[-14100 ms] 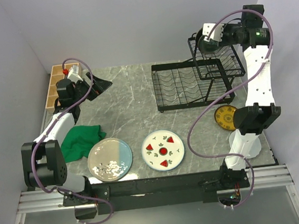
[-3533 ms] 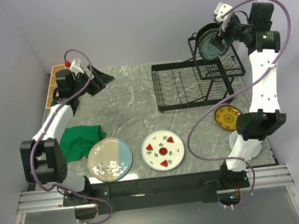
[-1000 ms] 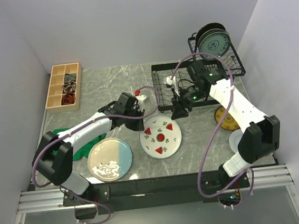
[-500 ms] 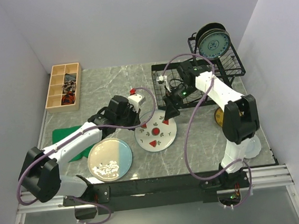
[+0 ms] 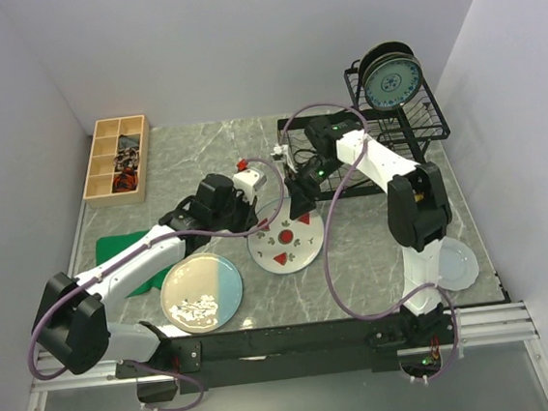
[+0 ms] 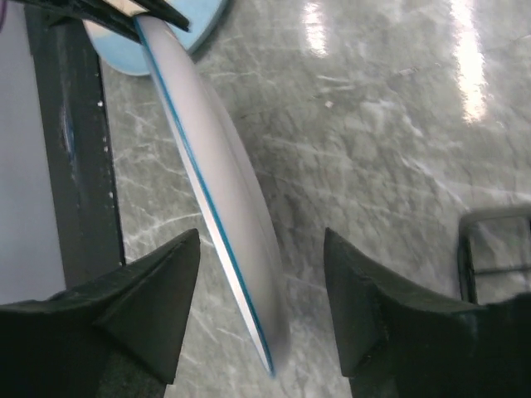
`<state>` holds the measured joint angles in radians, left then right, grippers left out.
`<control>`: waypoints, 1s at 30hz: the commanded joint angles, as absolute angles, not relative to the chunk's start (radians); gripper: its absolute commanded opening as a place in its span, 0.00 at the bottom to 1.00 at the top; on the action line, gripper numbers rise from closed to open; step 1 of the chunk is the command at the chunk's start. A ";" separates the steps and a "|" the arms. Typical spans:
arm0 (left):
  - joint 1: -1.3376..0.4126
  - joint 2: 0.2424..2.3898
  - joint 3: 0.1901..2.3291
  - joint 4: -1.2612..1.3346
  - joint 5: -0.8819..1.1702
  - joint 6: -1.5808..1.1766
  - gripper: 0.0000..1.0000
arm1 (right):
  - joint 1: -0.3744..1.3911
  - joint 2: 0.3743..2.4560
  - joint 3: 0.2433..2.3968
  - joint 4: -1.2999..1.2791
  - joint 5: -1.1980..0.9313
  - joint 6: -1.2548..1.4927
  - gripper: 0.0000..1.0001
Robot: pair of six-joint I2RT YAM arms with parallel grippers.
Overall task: Load the plates into the dish rack
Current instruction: Pass the plate from the left arm to the right, then insert the plate into the dish rack
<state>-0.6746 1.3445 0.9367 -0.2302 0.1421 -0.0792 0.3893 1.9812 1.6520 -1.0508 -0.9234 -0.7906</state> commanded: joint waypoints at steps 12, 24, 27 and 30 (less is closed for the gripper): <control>-0.675 1.241 1.026 -0.135 0.089 -0.149 0.47 | 0.417 1.916 1.822 -1.333 -0.905 -1.107 0.00; -0.631 0.988 1.066 -0.103 -0.112 -0.173 0.99 | 0.394 1.763 2.268 -1.413 -0.755 -1.049 0.00; -0.611 0.980 1.069 -0.121 -0.133 -0.150 0.99 | 0.393 1.746 2.414 -1.352 -0.692 -0.985 0.00; -0.603 0.988 1.063 -0.115 -0.143 -0.126 0.99 | 0.393 1.676 2.431 -1.205 -0.620 -0.956 0.00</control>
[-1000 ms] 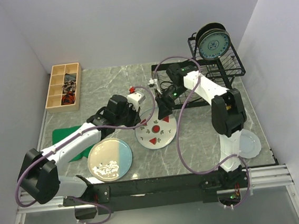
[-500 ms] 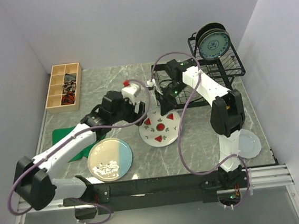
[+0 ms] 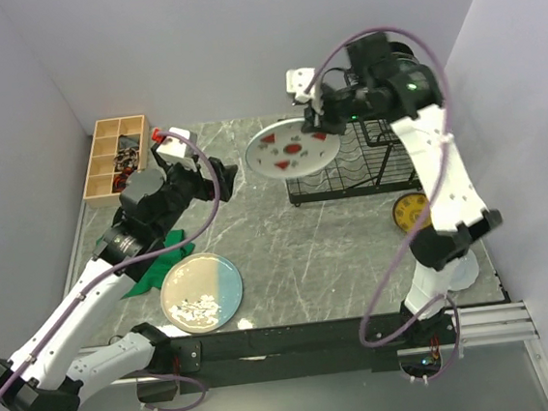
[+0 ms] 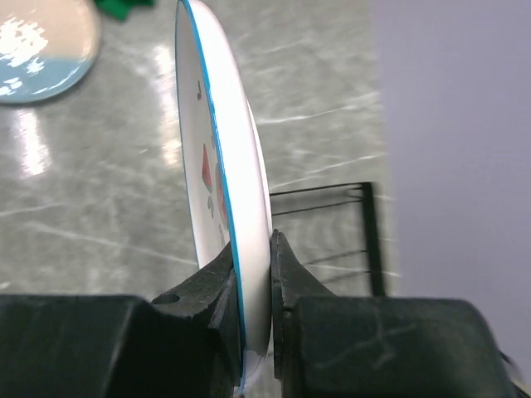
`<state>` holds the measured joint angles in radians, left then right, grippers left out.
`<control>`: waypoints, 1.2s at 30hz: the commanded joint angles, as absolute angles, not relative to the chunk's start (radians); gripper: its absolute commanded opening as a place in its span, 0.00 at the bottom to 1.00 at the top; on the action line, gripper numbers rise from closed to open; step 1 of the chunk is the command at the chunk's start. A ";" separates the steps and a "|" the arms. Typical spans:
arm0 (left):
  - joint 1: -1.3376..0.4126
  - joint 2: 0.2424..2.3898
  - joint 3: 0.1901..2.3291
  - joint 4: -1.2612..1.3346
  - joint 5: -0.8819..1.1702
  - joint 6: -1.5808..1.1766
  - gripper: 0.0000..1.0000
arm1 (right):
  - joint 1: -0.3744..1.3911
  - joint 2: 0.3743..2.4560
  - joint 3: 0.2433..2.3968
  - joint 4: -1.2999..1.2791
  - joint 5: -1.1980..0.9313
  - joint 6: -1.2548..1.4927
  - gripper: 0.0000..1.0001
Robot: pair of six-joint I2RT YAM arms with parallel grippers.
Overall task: Load the plates into the dish rack
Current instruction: Insert the plate into the dish rack
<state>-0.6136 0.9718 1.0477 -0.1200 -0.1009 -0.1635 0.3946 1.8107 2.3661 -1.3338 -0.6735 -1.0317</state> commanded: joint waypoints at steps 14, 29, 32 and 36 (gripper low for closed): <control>-0.540 1.086 0.999 -0.029 -0.023 -0.098 0.99 | 0.210 1.586 2.436 -0.927 -0.318 -1.086 0.00; -0.442 1.287 1.058 0.035 0.188 -0.103 0.99 | -0.078 1.598 2.444 -1.045 -0.311 -1.321 0.00; -0.431 1.321 1.086 0.032 0.203 -0.086 1.00 | -0.118 1.621 2.457 -1.092 -0.334 -1.396 0.00; -0.422 1.348 1.109 0.037 0.212 -0.100 1.00 | -0.147 1.650 2.470 -1.161 -0.345 -1.521 0.00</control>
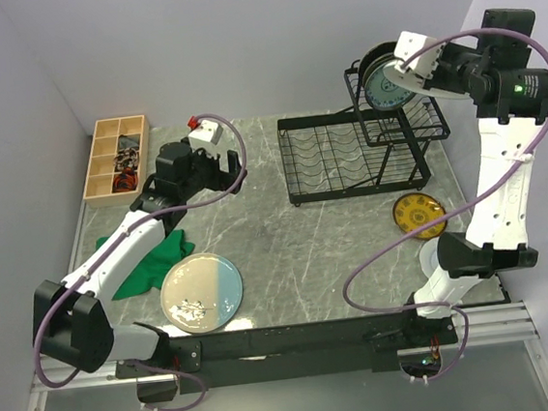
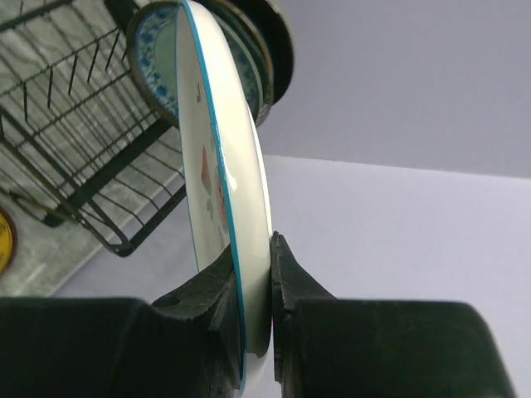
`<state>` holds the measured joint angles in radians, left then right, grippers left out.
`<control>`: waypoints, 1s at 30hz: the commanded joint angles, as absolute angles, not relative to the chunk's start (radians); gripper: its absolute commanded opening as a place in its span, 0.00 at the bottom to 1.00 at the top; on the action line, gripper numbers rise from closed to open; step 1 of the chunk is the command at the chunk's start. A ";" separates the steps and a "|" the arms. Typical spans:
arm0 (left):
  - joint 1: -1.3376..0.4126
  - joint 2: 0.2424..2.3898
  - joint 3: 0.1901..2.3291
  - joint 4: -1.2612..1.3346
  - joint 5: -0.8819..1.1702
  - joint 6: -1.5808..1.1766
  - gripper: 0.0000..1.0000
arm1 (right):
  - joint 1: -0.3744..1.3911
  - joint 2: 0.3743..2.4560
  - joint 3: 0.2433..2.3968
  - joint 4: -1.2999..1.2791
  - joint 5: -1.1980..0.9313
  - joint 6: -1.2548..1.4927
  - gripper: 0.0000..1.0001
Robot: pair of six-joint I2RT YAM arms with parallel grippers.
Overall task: Load the plates into the dish rack
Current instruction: Insert the plate into the dish rack
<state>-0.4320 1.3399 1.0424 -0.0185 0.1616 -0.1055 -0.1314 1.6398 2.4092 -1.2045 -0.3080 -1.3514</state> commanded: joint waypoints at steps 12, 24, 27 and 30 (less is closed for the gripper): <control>-0.414 1.388 1.126 0.003 0.230 -0.109 0.99 | -0.184 1.729 2.493 -1.111 -0.376 -1.736 0.00; -0.413 1.400 1.132 -0.028 0.238 -0.130 0.99 | -0.172 1.739 2.465 -1.052 -0.442 -1.790 0.00; -0.413 1.405 1.137 -0.031 0.238 -0.130 1.00 | -0.169 1.750 2.474 -1.063 -0.457 -1.805 0.00; -0.413 1.404 1.134 -0.032 0.238 -0.133 0.99 | -0.161 1.758 2.471 -1.066 -0.469 -1.816 0.00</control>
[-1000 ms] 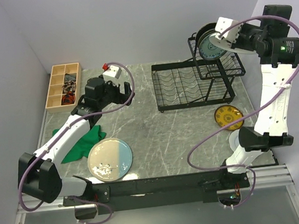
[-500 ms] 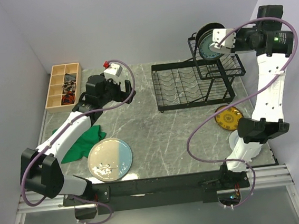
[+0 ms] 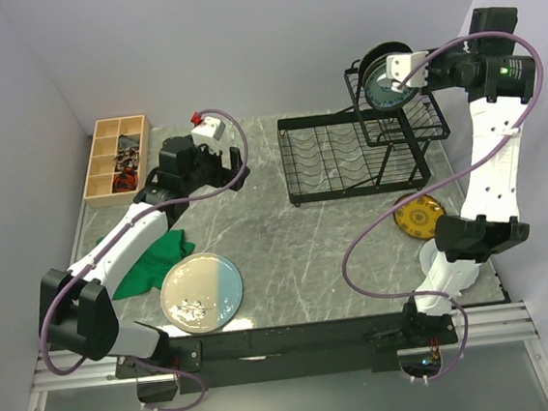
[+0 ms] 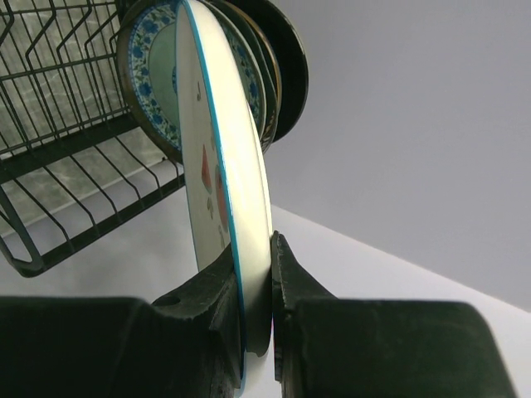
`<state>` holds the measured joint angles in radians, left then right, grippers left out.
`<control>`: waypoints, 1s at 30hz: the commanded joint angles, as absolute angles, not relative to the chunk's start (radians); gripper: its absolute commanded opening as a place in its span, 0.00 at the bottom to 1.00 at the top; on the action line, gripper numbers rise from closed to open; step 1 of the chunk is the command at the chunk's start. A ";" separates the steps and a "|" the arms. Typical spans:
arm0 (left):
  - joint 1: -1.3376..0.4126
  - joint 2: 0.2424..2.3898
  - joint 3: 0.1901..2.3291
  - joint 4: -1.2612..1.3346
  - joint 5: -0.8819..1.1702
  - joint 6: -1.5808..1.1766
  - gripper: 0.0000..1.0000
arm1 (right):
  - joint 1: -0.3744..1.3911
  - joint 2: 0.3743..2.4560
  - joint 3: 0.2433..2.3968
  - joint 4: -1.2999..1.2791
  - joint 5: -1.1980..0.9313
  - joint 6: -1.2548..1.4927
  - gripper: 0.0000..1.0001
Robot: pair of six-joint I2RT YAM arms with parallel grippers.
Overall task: Load the plates into the dish rack
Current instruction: Insert the plate into the dish rack
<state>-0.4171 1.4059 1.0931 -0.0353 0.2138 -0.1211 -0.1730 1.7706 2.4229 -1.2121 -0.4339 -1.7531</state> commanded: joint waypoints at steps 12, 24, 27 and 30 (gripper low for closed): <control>-0.413 1.373 1.094 -0.025 0.222 -0.164 1.00 | -0.150 1.782 2.470 -1.078 -0.489 -1.822 0.00; -0.413 1.381 1.100 -0.032 0.224 -0.172 1.00 | -0.137 1.793 2.453 -1.078 -0.514 -1.795 0.00; -0.413 1.385 1.108 -0.038 0.225 -0.169 0.99 | -0.133 1.795 2.447 -1.088 -0.520 -1.792 0.00; -0.413 1.390 1.115 -0.043 0.225 -0.163 1.00 | -0.127 1.795 2.442 -1.098 -0.522 -1.790 0.00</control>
<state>-0.4152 1.4067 1.0924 -0.0364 0.2131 -0.1623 -0.1394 1.8240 2.4203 -1.2133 -0.4915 -1.7706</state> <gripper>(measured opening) 0.995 0.180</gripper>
